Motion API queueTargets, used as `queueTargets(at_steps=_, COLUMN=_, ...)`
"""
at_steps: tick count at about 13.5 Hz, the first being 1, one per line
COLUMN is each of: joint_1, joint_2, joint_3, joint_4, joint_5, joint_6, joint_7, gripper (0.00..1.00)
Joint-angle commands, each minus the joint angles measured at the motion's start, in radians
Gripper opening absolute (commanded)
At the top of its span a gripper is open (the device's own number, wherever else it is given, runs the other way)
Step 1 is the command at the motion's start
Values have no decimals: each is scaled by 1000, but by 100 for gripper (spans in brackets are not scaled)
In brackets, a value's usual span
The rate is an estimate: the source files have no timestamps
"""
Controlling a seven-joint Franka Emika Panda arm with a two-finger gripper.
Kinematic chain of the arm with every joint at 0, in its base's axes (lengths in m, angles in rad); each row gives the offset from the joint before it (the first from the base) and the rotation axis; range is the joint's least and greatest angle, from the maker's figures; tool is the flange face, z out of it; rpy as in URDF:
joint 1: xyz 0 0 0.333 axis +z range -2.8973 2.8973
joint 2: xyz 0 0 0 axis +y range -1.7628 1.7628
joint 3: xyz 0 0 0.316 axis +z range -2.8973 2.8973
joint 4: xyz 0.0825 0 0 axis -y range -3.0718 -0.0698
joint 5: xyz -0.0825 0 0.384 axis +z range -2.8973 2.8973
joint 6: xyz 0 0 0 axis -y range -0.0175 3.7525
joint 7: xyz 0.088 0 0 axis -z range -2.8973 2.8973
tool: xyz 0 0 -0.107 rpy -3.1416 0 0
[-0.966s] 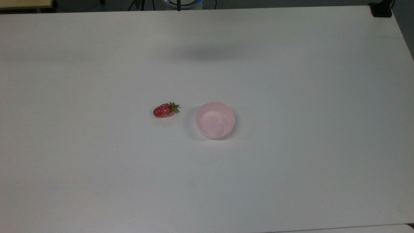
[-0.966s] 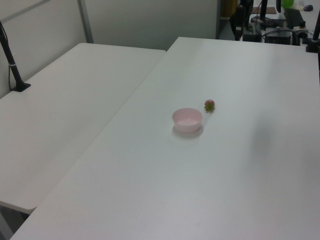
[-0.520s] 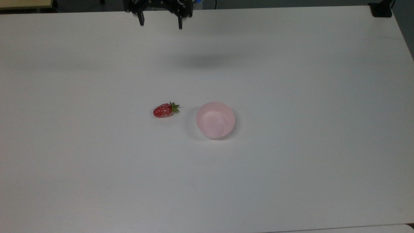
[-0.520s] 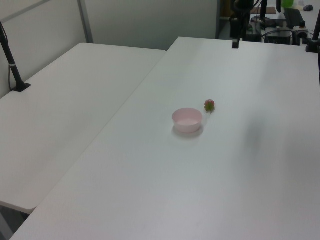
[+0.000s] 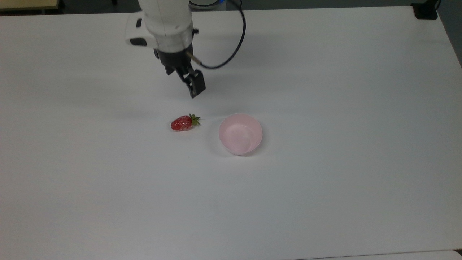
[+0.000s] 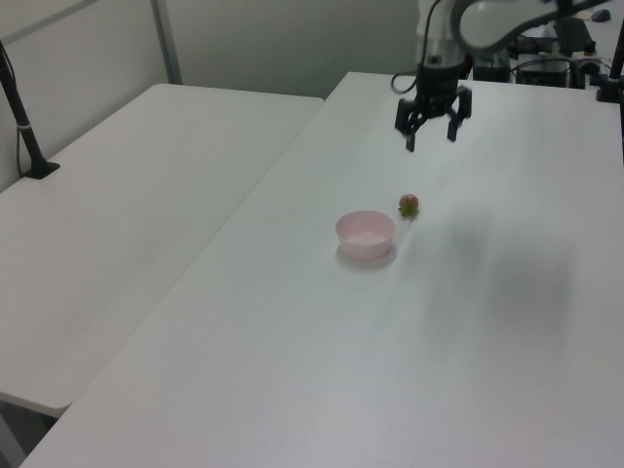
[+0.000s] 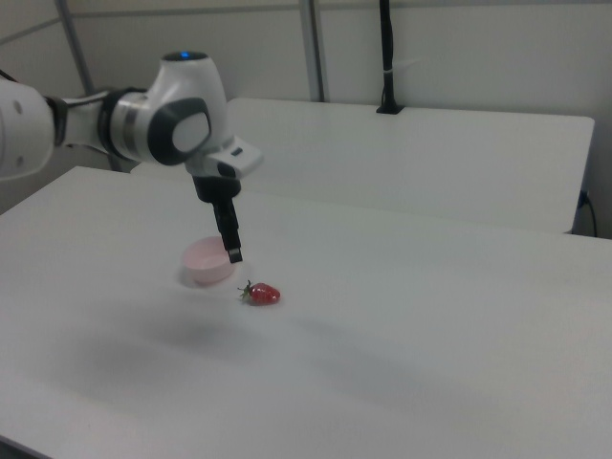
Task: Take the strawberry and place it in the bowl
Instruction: 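Move the open gripper down toward the red strawberry, then close the gripper on the red strawberry and lift it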
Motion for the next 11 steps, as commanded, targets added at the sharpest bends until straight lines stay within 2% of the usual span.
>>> queueTargets(at_steps=1, joint_1=-15, joint_2=98, joint_3=-7, joint_4=28, joint_5=16, joint_6=38, joint_7=176, gripper=100)
queueTargets(at_steps=2, joint_1=-53, joint_2=105, joint_3=-7, joint_4=42, joint_5=25, joint_6=33, joint_7=176, gripper=100)
queueTargets(at_steps=4, joint_1=-67, joint_2=109, joint_3=-7, joint_4=50, joint_5=61, joint_6=41, joint_7=174, gripper=100)
queueTargets(at_steps=5, joint_1=-74, joint_2=146, joint_3=-7, joint_4=50, joint_5=77, joint_6=54, joint_7=174, gripper=100)
queueTargets(at_steps=9, joint_1=-55, joint_2=244, joint_3=3, joint_4=44, joint_5=77, joint_6=186, joint_7=205, gripper=100)
queueTargets(at_steps=11, joint_1=-52, joint_2=255, joint_3=10, joint_4=42, joint_5=72, joint_6=225, joint_7=216, gripper=100)
